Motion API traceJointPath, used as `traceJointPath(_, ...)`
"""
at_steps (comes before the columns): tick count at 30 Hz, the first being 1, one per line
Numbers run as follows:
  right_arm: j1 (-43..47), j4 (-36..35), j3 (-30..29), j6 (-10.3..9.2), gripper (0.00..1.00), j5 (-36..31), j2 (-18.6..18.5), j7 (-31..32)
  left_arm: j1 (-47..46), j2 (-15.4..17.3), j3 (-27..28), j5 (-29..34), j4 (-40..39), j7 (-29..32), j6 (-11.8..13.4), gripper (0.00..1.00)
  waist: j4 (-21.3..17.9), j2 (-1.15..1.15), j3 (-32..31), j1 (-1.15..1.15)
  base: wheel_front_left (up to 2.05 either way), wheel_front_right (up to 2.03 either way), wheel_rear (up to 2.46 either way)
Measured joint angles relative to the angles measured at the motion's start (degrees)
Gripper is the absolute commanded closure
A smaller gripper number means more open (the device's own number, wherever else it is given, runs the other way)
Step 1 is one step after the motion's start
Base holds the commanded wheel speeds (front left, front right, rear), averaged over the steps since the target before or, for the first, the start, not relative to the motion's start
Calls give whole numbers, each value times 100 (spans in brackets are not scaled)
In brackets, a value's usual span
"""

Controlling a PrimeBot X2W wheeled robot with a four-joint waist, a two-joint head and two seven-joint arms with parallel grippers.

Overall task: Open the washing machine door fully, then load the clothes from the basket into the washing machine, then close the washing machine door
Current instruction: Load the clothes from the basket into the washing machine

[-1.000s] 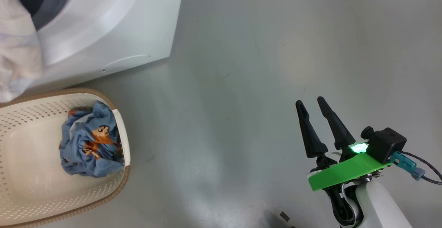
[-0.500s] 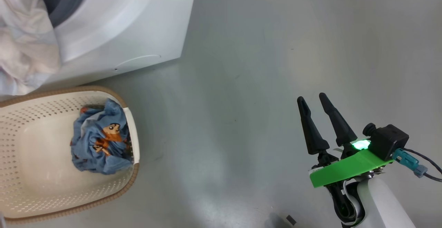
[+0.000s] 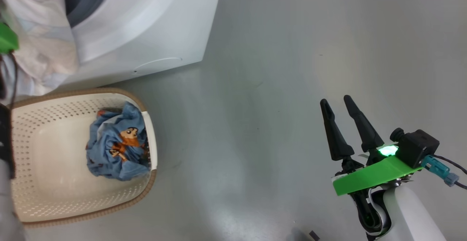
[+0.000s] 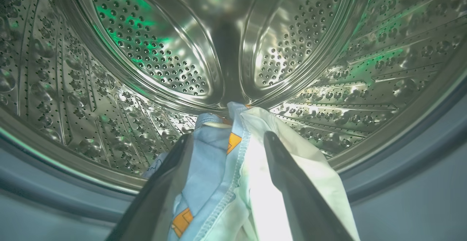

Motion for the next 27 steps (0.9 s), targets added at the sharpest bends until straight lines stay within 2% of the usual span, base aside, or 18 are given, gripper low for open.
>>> traceJointPath(8,1,-19,-98,0,0,-14,-112,0,983,-222,134,8,-902,0,-48,0,206,0,-93,0,0,0,0)
traceJointPath(17,21,-21,-158,0,0,-16,-212,0,2396,-614,352,131,-2135,0,-48,0,477,0,-279,0,0,0,0)
traceJointPath(27,82,-22,-237,0,0,-16,-326,0,3885,-881,572,293,-3087,0,-48,0,693,0,-457,0,0,0,0)
